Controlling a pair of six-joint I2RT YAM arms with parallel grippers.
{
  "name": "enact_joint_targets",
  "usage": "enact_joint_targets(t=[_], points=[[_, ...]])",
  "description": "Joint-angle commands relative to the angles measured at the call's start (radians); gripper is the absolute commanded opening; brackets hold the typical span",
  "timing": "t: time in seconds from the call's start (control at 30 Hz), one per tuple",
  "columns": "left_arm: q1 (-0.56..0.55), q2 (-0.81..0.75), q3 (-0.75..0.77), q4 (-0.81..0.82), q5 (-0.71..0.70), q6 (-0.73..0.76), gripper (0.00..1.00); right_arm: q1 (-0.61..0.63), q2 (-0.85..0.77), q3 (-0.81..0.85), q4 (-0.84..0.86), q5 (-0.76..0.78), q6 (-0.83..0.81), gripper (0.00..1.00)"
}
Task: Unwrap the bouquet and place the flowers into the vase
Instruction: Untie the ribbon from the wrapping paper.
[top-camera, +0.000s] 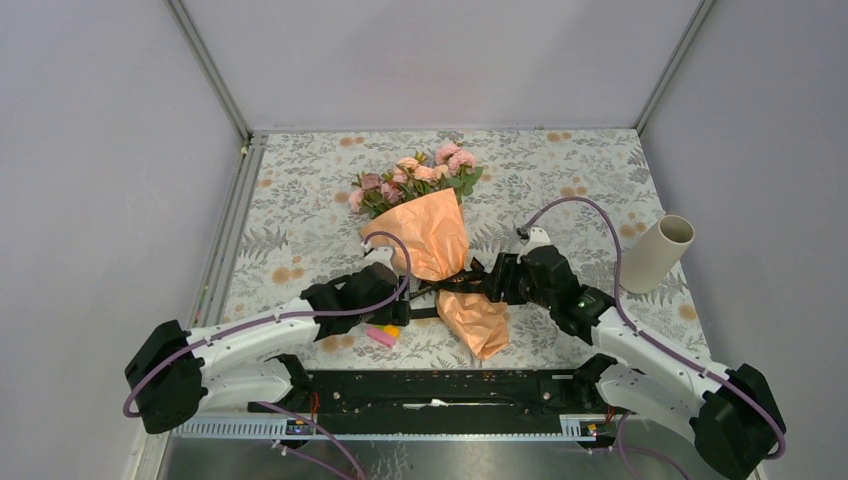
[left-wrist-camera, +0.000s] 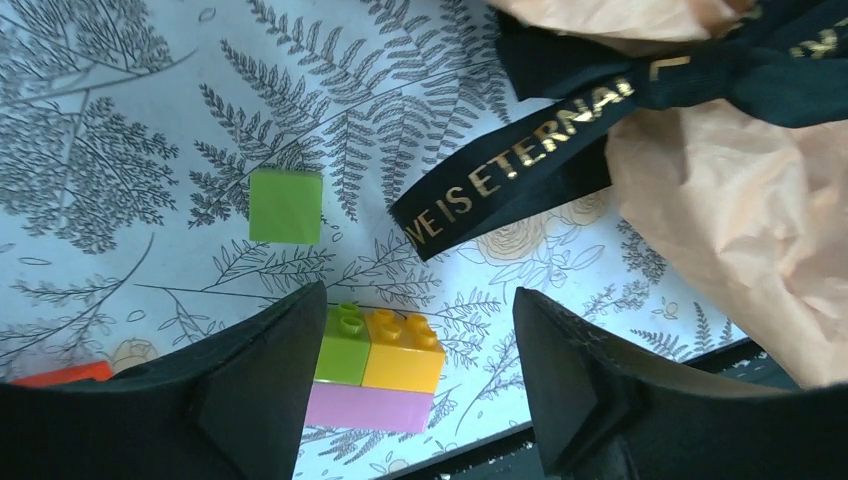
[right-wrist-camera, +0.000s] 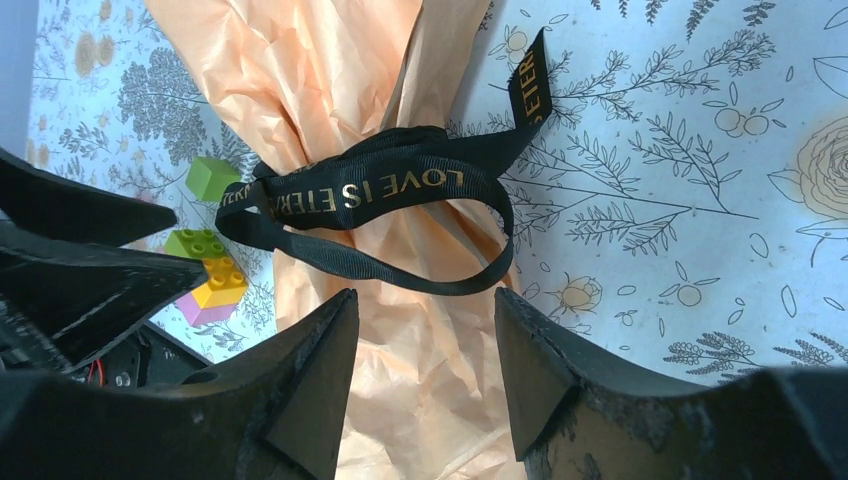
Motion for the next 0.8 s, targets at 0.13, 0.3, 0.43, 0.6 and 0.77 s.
enact_joint_targets(t=[0.13, 0.3, 0.43, 0.6, 0.77], points=[[0.02, -0.034, -0.109, 0.305, 0.071, -0.082, 0.71, -0.008, -0.068, -0.041, -0.008, -0.002, 0.025, 0.61], [0.021, -0.022, -0.111, 0.314, 0.02, -0.068, 0.62, -0.007, -0.053, -0.051, 0.045, -0.034, 0.063, 0.71], [0.02, 0.02, -0.116, 0.332, 0.02, -0.068, 0.56, -0.007, -0.051, -0.069, 0.094, -0.051, 0.096, 0.71], [0.015, 0.076, -0.1, 0.293, -0.025, -0.071, 0.54, -0.007, -0.05, -0.079, 0.1, -0.054, 0.101, 0.71], [0.009, 0.111, -0.101, 0.287, -0.067, -0.056, 0.53, -0.008, -0.046, -0.079, 0.104, -0.053, 0.097, 0.74]])
